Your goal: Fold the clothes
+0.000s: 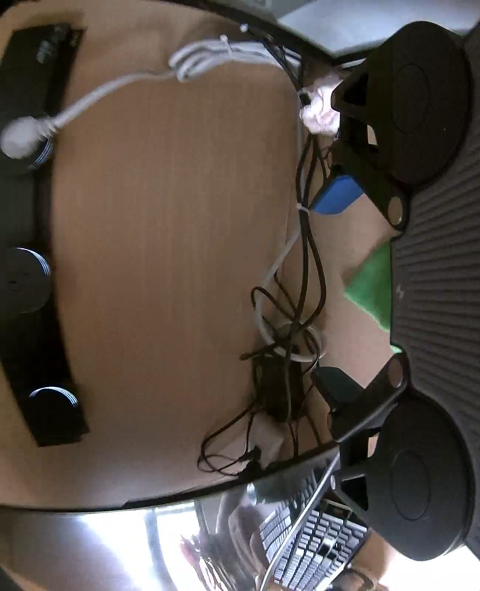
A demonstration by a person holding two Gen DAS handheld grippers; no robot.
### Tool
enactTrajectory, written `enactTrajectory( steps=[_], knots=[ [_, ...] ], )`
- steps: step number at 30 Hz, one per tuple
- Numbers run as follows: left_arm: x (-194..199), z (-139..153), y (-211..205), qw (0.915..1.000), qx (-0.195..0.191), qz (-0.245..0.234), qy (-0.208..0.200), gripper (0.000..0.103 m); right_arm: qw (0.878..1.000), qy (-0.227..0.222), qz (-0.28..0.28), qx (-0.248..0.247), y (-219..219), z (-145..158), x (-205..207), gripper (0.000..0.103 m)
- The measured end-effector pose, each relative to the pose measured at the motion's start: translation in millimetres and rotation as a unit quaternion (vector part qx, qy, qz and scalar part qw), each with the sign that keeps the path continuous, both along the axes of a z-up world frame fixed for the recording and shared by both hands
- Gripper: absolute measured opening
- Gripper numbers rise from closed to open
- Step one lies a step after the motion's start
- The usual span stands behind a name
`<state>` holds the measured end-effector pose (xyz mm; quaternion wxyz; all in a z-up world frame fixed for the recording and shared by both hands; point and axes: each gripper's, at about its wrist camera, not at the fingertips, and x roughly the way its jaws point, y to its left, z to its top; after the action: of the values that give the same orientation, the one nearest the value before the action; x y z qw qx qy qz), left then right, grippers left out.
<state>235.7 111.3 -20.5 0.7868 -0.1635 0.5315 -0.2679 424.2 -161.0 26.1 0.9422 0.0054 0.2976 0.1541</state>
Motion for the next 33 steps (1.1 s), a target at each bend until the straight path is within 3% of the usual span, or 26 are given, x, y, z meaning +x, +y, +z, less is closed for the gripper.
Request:
enactTrajectory(
  steps=[4, 9, 12, 14, 20, 22, 24, 26, 28, 31, 33],
  knots=[
    [9, 5, 9, 0.9998, -0.007, 0.018, 0.007, 0.103, 1.000, 0.007, -0.013, -0.024, -15, 0, -40, 0.091],
    [39, 24, -11, 0.9977, -0.036, -0.019, -0.054, 0.103, 0.997, 0.051, -0.028, -0.059, -28, -37, -96, 0.088],
    [60, 23, -26, 0.9970, -0.025, -0.025, -0.069, 0.103, 0.994, 0.078, -0.053, -0.056, -39, -57, -113, 0.080],
    [66, 20, -33, 0.9974, -0.017, -0.024, -0.066, 0.103, 0.992, 0.082, -0.076, -0.051, -45, -57, -113, 0.075],
    [50, 8, -31, 0.9991, -0.015, -0.024, -0.031, 0.103, 0.984, 0.111, -0.138, -0.004, -65, -76, -79, 0.076],
    [39, 2, -23, 0.9997, -0.017, -0.015, -0.011, 0.103, 0.982, 0.131, -0.138, 0.020, -70, -84, -66, 0.075],
    [33, -4, -16, 0.9999, -0.014, -0.003, 0.007, 0.103, 0.984, 0.136, -0.117, 0.024, -65, -86, -52, 0.065],
    [27, -6, -10, 0.9998, -0.009, 0.012, 0.015, 0.103, 0.987, 0.123, -0.099, -0.021, -53, -82, -37, 0.051],
    [22, -7, -5, 0.9995, -0.009, 0.025, 0.018, 0.103, 0.988, 0.082, -0.093, -0.092, -42, -77, -21, 0.047],
    [15, -7, 0, 0.9989, -0.010, 0.040, 0.021, 0.103, 0.972, 0.036, -0.118, -0.201, -38, -85, 9, 0.045],
    [10, -7, 4, 0.9986, -0.010, 0.049, 0.021, 0.103, 0.964, 0.033, -0.148, -0.217, -43, -84, 21, 0.044]
  ],
)
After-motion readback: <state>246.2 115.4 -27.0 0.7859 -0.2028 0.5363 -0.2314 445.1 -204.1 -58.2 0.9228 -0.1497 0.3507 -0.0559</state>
